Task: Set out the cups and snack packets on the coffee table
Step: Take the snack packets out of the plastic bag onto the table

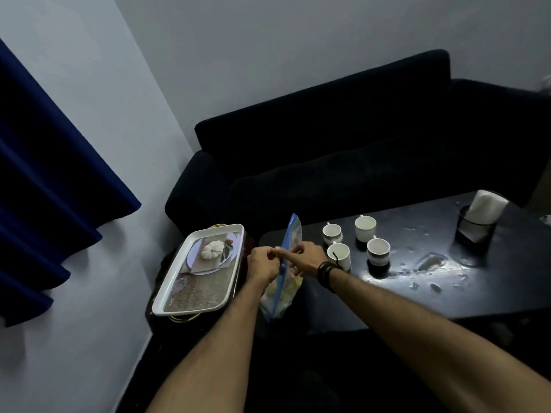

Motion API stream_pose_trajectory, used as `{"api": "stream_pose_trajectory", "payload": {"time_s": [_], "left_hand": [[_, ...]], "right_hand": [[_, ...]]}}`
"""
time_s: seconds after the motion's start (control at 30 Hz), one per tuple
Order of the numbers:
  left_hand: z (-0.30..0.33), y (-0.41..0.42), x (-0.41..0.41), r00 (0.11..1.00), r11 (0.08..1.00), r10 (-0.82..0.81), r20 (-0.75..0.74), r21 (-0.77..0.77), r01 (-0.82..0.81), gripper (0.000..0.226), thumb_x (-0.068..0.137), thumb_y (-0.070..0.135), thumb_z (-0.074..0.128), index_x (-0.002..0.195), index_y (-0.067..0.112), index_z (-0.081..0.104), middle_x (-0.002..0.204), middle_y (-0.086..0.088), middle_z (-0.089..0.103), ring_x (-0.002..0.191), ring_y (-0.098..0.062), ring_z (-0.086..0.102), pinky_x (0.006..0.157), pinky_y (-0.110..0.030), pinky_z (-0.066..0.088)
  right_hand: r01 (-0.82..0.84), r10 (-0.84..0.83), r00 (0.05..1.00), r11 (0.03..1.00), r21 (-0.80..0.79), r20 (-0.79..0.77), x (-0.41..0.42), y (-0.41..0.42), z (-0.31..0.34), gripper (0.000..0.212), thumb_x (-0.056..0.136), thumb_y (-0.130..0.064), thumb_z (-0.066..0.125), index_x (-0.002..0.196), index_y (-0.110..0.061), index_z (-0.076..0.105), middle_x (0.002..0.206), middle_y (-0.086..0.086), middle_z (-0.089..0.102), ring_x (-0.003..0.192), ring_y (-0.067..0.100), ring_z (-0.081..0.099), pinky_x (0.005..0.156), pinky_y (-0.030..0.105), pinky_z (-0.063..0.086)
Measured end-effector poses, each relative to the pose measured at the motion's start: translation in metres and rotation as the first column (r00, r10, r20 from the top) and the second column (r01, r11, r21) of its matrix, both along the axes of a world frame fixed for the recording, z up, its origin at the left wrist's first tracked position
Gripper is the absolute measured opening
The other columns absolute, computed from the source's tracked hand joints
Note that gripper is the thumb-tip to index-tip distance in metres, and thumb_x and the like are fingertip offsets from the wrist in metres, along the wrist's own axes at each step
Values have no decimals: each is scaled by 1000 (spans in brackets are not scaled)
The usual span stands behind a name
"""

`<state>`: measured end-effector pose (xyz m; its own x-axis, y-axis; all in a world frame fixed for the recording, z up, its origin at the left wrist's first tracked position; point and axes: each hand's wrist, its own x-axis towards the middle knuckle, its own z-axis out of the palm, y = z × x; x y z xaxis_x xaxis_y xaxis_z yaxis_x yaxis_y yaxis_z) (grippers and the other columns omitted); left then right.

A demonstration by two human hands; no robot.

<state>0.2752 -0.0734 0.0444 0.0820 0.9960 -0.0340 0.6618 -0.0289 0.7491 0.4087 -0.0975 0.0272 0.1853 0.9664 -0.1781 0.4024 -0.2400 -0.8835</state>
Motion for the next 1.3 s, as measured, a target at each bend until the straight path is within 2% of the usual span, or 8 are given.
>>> {"api": "stream_pose_trajectory", "payload": {"time_s": [0.2,0.4,0.53,0.67,0.8,1.0,1.17,1.3], "left_hand": [[-11,-14,19,993,991,15,117,-137,1,8,87,11,68,83,9,74,84,-14,74,80,-24,73,75,-42,61],[-12,-15,19,979,979,135,155,-172,-108,10,84,16,72,74,16,71,86,-12,74,80,-23,72,72,-38,62],[-9,-16,20,987,987,144,65,-80,-138,13,83,19,68,70,17,67,81,-8,72,76,-19,68,67,-33,60],[-8,-21,19,987,989,148,-61,4,-148,13,86,27,62,79,17,65,91,-7,68,82,-17,60,65,-21,41],[-11,-28,12,969,995,67,-239,89,-47,20,92,39,55,80,23,54,81,2,58,68,-11,52,51,-23,33],[-8,-29,10,925,975,83,-372,221,1,23,90,31,57,71,20,51,70,3,54,56,-9,50,44,-24,31],[-3,-35,19,868,962,132,-478,274,5,20,94,30,53,95,10,58,84,-7,61,70,-21,57,53,-29,35],[-3,-37,22,847,959,129,-515,282,26,20,97,25,51,100,6,57,96,-12,67,84,-28,68,48,-25,31]], "right_hand": [[61,-61,996,998,8,-59,9,-13,-9,30,83,-43,63,69,-17,68,75,9,75,66,21,74,70,40,63],[50,-46,993,998,33,-108,12,-15,-8,26,89,-32,59,73,-16,71,79,9,74,63,18,73,61,31,62],[102,-96,992,993,59,-84,10,-17,-12,32,88,-31,64,63,-12,65,68,7,70,62,18,74,63,31,60],[97,-92,992,993,63,-88,2,-14,-13,29,86,-26,66,63,-12,57,64,7,62,68,23,75,66,34,60],[50,-44,994,997,54,-98,-1,-13,-15,24,81,-22,71,64,-9,61,70,15,69,78,29,75,75,44,61],[104,-104,995,994,21,-12,-9,-14,-15,28,79,-27,73,59,-12,61,58,3,65,42,-3,60,47,15,52],[143,-145,984,989,26,104,-13,-10,0,34,70,-41,76,70,-8,70,73,8,69,62,15,58,52,19,38],[108,-109,979,994,16,171,-15,-12,9,37,58,-45,58,54,-8,52,57,2,51,59,21,52,46,18,29]]}}
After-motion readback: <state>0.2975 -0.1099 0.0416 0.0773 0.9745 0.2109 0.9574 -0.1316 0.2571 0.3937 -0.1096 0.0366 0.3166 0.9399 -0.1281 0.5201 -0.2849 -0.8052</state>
